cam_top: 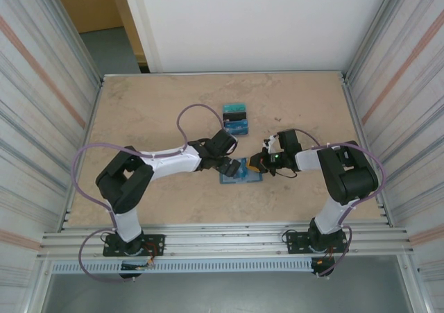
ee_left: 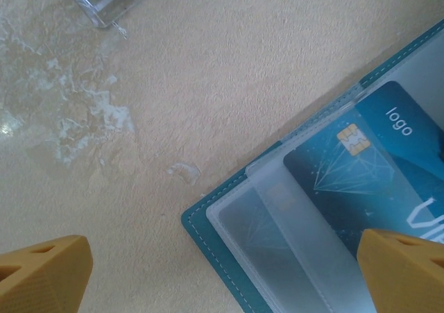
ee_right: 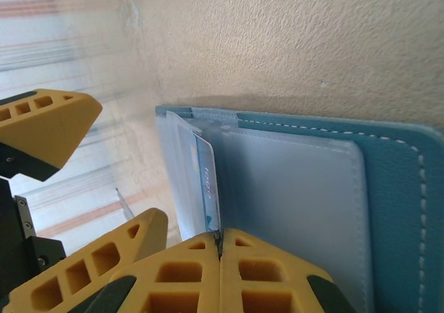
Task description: Take the credit cards out of the card holder
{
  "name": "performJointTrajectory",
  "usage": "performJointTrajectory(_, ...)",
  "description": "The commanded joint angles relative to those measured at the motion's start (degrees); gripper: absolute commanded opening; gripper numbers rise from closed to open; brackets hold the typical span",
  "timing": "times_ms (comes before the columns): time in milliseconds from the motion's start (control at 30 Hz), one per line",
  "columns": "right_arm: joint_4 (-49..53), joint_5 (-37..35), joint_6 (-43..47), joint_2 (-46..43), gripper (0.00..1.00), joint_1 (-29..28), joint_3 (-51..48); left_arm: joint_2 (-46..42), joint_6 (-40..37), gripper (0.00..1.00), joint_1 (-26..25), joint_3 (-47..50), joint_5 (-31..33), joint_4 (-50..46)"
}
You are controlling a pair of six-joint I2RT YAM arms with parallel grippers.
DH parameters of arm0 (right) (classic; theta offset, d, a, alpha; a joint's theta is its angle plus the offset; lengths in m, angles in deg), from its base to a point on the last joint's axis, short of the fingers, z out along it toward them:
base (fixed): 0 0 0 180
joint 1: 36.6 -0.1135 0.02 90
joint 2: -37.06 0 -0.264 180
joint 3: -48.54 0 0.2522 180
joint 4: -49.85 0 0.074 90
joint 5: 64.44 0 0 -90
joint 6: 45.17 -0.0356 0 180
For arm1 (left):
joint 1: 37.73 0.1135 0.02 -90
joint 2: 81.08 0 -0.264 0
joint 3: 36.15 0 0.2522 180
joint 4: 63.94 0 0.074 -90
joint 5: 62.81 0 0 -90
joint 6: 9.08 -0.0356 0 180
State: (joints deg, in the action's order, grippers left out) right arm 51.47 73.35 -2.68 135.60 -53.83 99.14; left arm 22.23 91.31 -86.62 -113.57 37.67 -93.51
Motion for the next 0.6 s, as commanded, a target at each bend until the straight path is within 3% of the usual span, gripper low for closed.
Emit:
performJointTrajectory(0,1.4,-0.6,1.0,-1.5,0.04,-0.3,-0.7,1.3,-1.0,0.99,-0.3,-1.0,0.7,-0.9)
performJointTrajectory(567,-6.3,1.9,-3.9,0.1,0.16,-1.1,-2.4,3.4,0.2,0.99,-0.3,0.7,0.9,-1.6)
